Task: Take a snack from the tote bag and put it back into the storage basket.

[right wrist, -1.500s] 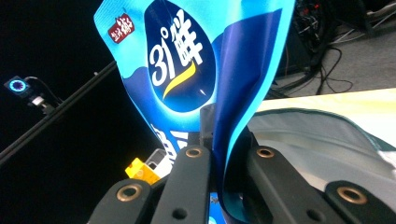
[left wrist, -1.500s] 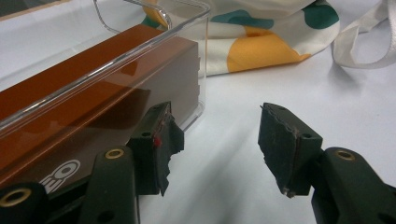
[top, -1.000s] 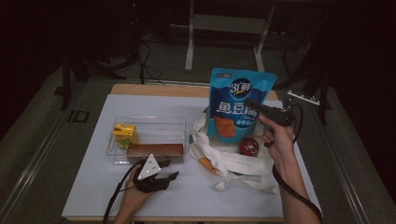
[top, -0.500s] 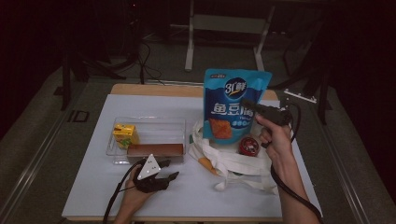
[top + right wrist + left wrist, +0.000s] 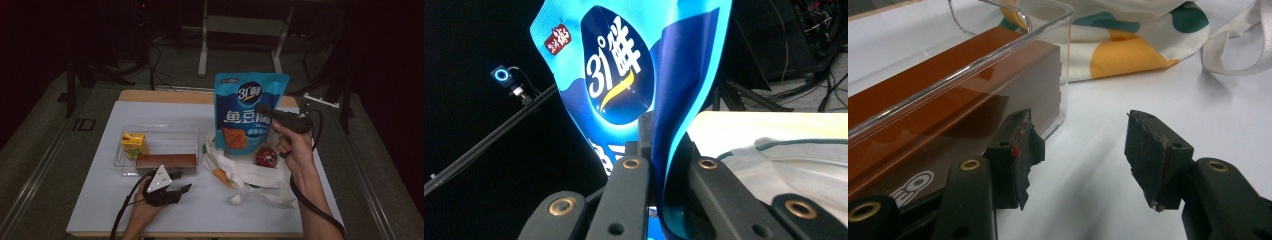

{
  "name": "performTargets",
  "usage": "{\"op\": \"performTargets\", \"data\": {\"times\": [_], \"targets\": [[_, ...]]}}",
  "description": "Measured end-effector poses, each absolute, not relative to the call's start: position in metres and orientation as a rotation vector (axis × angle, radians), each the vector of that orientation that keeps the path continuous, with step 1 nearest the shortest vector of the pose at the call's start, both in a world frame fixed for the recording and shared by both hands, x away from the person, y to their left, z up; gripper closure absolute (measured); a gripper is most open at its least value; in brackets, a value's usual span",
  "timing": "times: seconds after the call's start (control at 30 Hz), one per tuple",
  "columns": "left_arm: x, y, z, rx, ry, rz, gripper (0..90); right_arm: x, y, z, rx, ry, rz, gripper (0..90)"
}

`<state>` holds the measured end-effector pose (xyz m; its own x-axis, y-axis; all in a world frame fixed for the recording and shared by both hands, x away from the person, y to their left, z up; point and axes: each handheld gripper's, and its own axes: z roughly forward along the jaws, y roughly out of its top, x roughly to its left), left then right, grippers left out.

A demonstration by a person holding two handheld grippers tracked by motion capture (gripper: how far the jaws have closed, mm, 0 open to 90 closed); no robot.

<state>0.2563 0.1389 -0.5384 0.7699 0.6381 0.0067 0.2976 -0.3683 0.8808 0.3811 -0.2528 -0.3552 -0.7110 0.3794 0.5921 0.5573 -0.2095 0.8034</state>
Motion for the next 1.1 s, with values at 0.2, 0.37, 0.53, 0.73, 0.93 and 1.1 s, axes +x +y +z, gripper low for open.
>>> {"op": "performTargets", "data": {"times": [0.2, 0.37, 0.53, 0.73, 0.93, 1.1], "targets": [[0.256, 0.139, -0.538, 1.967, 0.708, 0.429, 45.4, 0.379, -0.248, -0.352, -1.115, -1.878, -2.065, 90.0], [0.257, 0.139, -0.538, 1.966, 0.709, 0.429, 45.3, 0.378, -0.244, -0.350, -1.097, -1.874, -2.070, 90.0], [0.257, 0.139, -0.538, 1.965, 0.709, 0.427, 45.2, 0.379, -0.236, -0.350, -1.079, -1.871, -2.066, 90.0], [0.257, 0.140, -0.538, 1.964, 0.707, 0.425, 45.3, 0.380, -0.225, -0.349, -1.059, -1.872, -2.053, 90.0], [0.257, 0.140, -0.538, 1.963, 0.707, 0.425, 45.3, 0.379, -0.214, -0.344, -1.036, -1.876, -2.054, 90.0], [0.257, 0.140, -0.538, 1.964, 0.706, 0.425, 45.3, 0.379, -0.206, -0.341, -1.017, -1.873, -2.050, 90.0]]}}
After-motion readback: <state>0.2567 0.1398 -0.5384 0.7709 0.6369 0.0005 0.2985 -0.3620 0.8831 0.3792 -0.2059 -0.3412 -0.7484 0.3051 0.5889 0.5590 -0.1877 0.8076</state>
